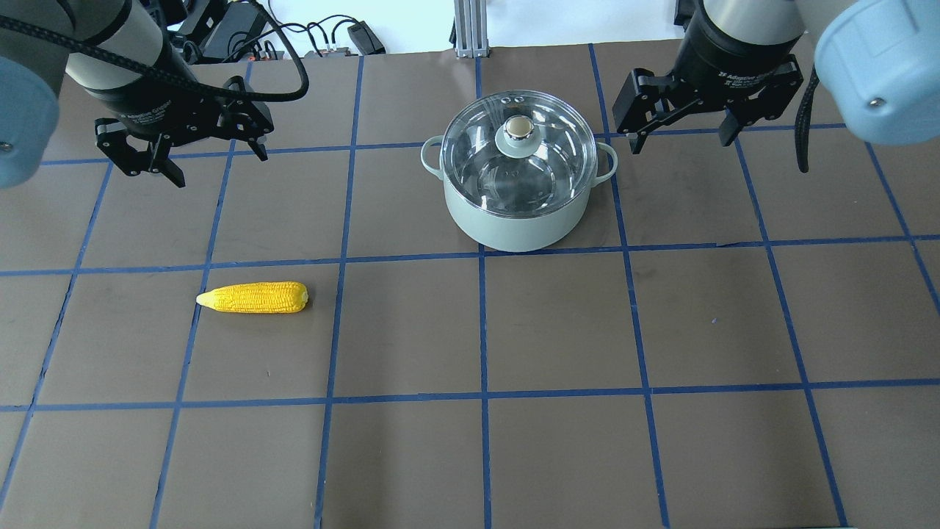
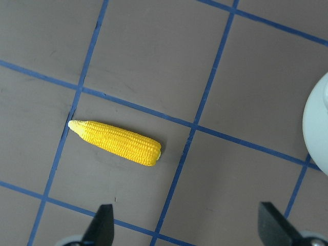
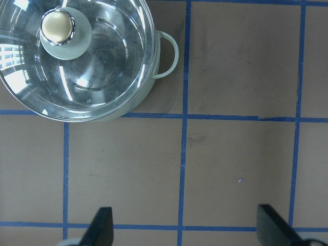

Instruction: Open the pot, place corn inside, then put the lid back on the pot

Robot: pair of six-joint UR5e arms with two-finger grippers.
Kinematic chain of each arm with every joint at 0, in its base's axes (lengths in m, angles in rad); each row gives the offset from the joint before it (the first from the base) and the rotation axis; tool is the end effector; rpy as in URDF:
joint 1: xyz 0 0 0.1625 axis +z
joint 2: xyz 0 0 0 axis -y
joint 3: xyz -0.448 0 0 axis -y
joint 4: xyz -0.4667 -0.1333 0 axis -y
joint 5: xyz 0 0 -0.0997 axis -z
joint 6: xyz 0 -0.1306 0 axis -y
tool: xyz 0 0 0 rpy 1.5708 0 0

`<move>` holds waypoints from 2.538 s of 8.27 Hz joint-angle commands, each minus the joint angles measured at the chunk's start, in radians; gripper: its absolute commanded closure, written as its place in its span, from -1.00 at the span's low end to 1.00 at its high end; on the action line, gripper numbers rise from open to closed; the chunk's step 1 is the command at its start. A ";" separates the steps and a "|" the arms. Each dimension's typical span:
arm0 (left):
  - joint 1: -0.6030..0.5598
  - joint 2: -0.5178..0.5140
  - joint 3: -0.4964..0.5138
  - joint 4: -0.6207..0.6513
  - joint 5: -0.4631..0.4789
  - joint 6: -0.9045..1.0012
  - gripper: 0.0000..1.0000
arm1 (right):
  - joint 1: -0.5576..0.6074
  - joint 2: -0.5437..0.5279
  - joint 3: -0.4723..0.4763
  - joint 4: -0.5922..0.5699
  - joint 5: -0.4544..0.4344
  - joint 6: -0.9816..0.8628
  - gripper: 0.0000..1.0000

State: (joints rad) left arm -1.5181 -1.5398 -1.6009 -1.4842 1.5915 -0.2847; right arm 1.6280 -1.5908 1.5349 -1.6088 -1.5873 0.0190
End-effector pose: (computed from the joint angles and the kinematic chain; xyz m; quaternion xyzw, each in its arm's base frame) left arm -0.1007 -0.5696 0.4893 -0.1682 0.9847 -0.0446 0.0052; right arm 0.1634 -0.5601 0.5158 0.0187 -0.9987 0.0472 0.0064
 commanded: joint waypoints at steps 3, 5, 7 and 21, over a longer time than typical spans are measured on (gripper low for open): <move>0.123 -0.025 -0.103 0.045 -0.001 -0.380 -1.00 | 0.004 -0.006 -0.009 0.042 -0.037 -0.010 -1.00; 0.142 -0.026 -0.116 0.045 0.005 -0.479 -1.00 | 0.004 -0.006 -0.016 0.053 -0.036 -0.001 -1.00; 0.192 -0.042 -0.135 0.064 0.001 -0.609 -1.00 | 0.004 -0.006 -0.021 0.078 -0.024 0.002 -1.00; 0.202 -0.121 -0.393 0.226 -0.035 -0.970 -1.00 | 0.210 0.563 -0.254 -0.353 0.006 0.358 -1.00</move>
State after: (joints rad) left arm -1.3161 -1.6553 -1.9089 -1.2777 1.5588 -1.2057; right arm 1.8357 -1.0434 1.2690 -1.9486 -1.5857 0.3777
